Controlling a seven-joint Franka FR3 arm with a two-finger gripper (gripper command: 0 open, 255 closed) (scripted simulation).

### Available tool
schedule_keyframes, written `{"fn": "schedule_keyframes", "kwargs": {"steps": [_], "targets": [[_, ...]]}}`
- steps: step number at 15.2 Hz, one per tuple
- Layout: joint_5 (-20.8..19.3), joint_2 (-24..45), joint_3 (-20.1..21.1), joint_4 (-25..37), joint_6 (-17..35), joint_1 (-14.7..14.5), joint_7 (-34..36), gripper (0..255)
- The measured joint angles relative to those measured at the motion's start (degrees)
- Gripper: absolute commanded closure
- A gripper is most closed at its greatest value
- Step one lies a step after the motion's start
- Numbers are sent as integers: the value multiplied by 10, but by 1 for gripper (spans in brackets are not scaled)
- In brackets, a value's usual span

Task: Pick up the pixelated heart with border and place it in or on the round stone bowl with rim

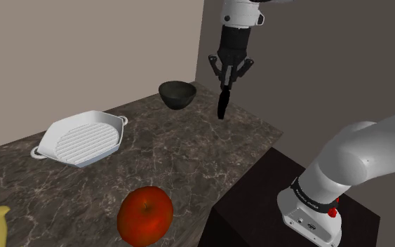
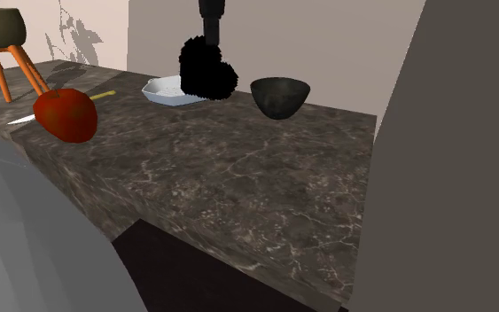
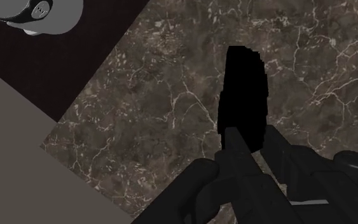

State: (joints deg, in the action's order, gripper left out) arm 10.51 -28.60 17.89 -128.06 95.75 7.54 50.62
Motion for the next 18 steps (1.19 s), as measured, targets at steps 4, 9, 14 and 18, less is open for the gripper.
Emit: {"fn": "schedule_keyframes", "kwargs": {"steps": [4, 9, 14, 18], "targets": [[-24, 97, 9, 89, 7, 16, 8, 255], [-58, 209, 18, 198, 5, 27, 20, 255], [-100, 336, 24, 346, -23, 25, 37, 255], [-141, 457, 24, 511, -72, 7, 49, 255]]}}
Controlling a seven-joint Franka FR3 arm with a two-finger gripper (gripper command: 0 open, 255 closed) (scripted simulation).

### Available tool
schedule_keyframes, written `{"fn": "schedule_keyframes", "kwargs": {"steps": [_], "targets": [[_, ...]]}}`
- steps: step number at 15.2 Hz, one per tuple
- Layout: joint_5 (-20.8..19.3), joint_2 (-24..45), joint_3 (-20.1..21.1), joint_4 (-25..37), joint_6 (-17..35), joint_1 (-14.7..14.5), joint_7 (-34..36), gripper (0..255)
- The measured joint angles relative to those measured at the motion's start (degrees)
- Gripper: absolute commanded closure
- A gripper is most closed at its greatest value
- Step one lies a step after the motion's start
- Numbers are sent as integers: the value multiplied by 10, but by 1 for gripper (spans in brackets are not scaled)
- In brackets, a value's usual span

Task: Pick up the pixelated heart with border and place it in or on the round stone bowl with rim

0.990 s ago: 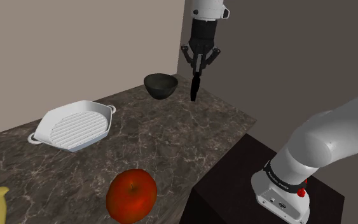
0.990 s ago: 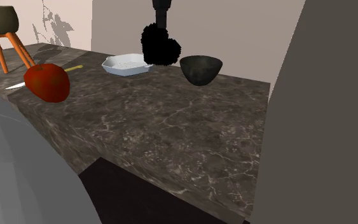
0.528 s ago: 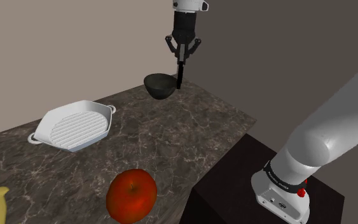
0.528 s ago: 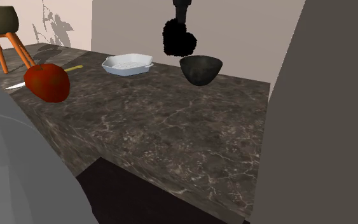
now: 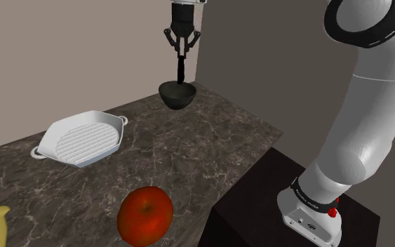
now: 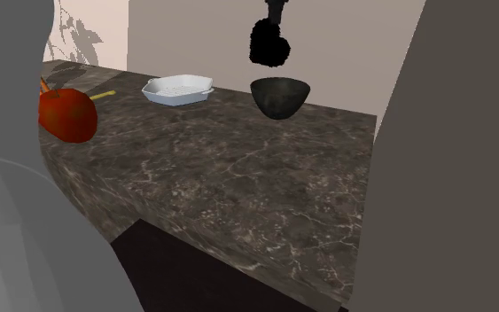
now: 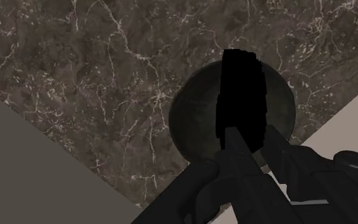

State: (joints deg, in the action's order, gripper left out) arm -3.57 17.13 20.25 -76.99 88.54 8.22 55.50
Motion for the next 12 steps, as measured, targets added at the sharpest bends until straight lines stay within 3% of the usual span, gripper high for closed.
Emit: {"fn": "schedule_keyframes", "kwargs": {"steps": [1, 3, 12], "targets": [[-7, 25, -1, 30, -7, -5, 2, 255], [-10, 35, -2, 31, 1, -6, 3, 255], [-8, 28, -3, -47, 72, -1, 3, 255]]}}
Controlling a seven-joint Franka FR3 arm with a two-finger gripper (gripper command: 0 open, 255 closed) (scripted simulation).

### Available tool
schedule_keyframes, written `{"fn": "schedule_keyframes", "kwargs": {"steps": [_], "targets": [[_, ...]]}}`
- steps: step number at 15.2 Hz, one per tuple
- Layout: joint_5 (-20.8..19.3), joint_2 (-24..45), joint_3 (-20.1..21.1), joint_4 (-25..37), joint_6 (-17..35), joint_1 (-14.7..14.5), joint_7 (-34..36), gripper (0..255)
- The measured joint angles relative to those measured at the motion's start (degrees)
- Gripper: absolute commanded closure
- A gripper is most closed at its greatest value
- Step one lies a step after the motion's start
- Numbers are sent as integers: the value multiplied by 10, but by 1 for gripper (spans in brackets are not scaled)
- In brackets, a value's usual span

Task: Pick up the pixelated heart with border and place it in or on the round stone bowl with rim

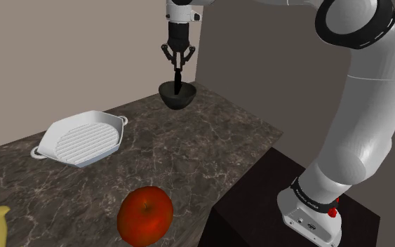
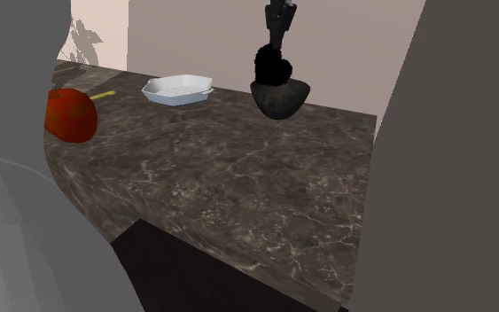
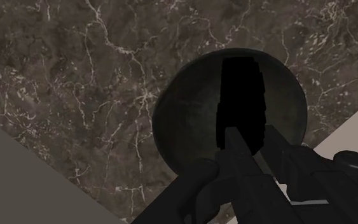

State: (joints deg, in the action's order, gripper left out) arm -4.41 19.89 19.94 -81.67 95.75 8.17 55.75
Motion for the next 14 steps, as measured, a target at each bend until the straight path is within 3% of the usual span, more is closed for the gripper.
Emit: {"fn": "schedule_keyframes", "kwargs": {"steps": [7, 13, 14], "targets": [[-2, 4, -2, -44, 49, 2, 0, 255], [-2, 4, -2, -51, 55, 3, -1, 255], [-2, 4, -2, -51, 55, 3, -1, 0]]}}
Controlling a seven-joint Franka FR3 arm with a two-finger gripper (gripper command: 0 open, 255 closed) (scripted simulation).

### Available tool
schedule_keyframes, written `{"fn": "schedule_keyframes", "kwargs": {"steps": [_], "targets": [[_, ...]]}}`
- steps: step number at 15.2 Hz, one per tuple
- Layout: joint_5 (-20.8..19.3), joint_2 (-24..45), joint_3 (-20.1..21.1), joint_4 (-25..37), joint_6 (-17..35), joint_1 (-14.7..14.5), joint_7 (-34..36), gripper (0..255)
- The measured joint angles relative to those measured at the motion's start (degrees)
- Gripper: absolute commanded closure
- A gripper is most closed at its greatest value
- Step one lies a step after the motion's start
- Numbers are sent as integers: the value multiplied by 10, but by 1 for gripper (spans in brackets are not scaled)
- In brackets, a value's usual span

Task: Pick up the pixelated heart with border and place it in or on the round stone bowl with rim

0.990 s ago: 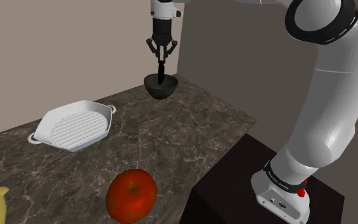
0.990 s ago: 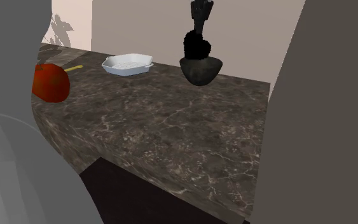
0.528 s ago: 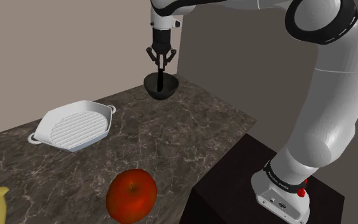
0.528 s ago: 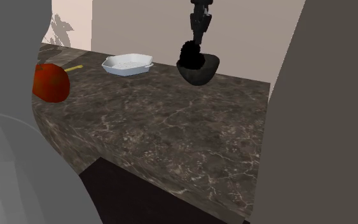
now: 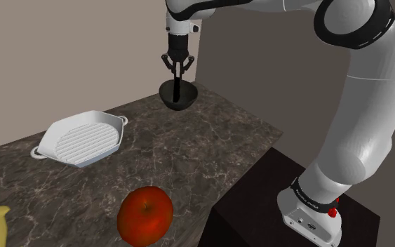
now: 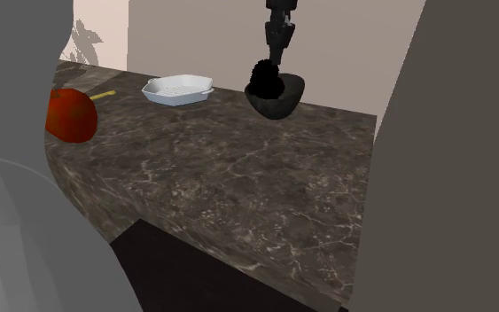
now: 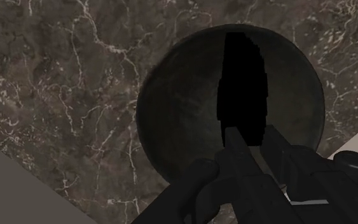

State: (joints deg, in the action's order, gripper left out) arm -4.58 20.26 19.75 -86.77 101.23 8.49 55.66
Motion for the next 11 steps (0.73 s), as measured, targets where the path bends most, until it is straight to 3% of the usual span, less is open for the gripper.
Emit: {"fn": "schedule_keyframes", "kwargs": {"steps": [6, 11], "targets": [[0, 0, 0, 0, 0, 0, 0, 0], [-2, 9, 1, 78, -68, -5, 0, 0]]}}
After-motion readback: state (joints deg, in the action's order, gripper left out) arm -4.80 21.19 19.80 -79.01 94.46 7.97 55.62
